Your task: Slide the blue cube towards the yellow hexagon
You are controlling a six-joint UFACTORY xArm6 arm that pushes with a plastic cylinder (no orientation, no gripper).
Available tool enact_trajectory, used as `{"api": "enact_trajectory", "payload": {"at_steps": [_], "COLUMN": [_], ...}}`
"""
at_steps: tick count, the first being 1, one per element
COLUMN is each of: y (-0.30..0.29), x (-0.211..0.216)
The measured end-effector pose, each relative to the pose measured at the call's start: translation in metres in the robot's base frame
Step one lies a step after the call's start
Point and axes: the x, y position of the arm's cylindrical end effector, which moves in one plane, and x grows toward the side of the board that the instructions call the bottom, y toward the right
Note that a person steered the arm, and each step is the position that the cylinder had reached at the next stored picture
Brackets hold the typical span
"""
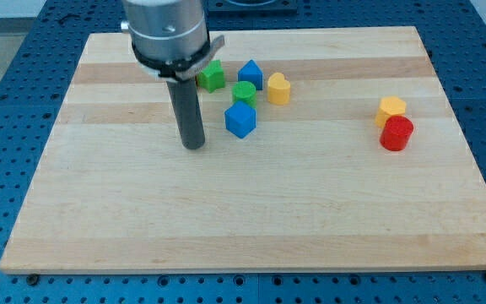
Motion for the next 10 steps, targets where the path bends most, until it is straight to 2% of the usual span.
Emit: {"api": "enact_trajectory", "payload": {"at_steps": [1, 3, 5, 6, 8, 10], "y": [0.001, 0.047, 0.052, 0.075, 0.088, 0.13], "x": [-0.009, -0.024, -0.024, -0.04, -0.036, -0.035]}}
